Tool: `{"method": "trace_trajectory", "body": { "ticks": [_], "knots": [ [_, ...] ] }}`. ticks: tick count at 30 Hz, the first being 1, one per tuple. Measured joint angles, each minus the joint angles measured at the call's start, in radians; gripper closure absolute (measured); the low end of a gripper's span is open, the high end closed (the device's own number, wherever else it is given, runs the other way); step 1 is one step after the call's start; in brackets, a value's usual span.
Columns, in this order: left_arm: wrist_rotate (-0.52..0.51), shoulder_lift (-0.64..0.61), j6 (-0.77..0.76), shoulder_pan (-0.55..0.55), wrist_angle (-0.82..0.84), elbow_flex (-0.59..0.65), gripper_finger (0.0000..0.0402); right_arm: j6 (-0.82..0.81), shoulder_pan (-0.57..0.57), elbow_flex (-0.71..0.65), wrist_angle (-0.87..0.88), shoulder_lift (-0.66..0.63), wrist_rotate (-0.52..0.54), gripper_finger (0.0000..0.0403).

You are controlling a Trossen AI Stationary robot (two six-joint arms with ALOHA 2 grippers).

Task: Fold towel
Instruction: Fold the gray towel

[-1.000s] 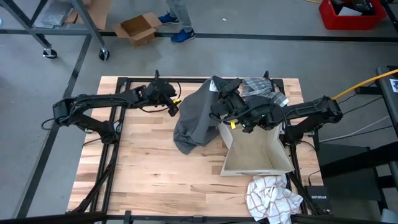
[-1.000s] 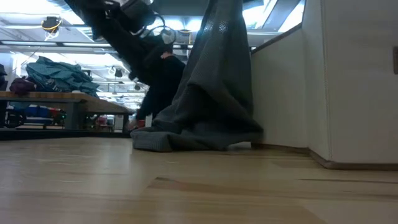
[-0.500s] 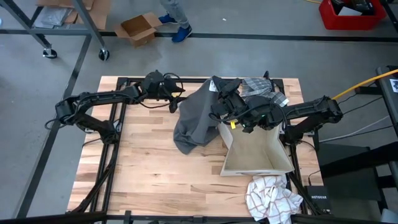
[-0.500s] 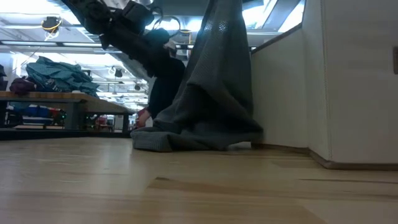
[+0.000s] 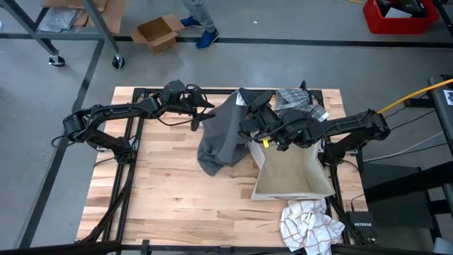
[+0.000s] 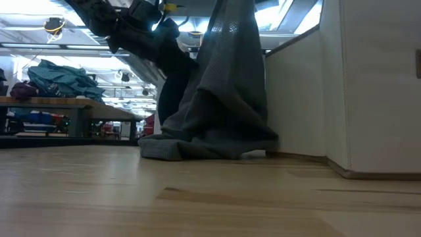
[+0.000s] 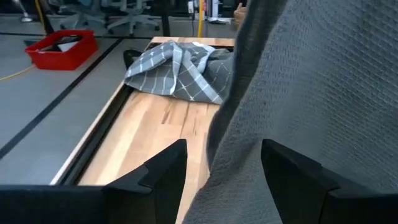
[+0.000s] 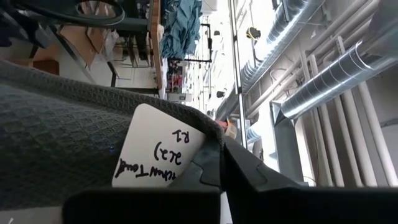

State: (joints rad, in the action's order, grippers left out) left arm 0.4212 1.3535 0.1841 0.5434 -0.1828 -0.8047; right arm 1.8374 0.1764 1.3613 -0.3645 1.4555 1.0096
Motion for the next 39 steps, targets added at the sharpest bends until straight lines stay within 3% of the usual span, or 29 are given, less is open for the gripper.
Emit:
{"method": "trace_trajectory", "body": {
  "ticks": [8,21,35,39],
  "knots": [
    [0.015,0.004,0.026,0.000,0.113,0.000,0.0208,0.001,0.000,0.000,-0.038,0.001,0.001,0.0396],
    [0.015,0.004,0.059,0.000,0.394,0.000,0.0296,0.001,0.000,0.000,-0.061,0.001,0.003,0.0397],
    [-0.018,0.004,0.054,-0.001,0.661,0.000,0.0312,0.002,0.000,0.000,-0.061,0.001,0.003,0.0394],
    [-0.055,0.004,0.016,-0.001,0.716,0.000,0.0337,0.002,0.000,0.000,-0.061,0.001,0.004,0.0394]
  ]
}}
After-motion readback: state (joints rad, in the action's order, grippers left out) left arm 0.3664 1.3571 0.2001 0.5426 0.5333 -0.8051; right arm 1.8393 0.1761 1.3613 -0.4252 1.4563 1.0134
